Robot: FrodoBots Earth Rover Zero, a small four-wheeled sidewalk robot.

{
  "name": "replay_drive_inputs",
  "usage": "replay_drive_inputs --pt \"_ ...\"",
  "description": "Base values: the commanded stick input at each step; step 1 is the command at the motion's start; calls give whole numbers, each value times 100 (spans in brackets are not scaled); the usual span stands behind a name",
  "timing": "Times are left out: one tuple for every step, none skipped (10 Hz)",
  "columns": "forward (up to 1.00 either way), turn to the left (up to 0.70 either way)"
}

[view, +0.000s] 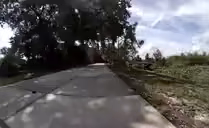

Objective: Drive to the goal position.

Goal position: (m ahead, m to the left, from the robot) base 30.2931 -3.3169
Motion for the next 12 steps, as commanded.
replay_drive_inputs --pt "85 0" --pt "85 0" --pt "85 0" --pt "85 0" --pt "85 0" --pt "85 0" --pt "85 0" --pt "85 0" --pt "85 0" --pt "85 0" --pt "85 0" --pt "85 0"
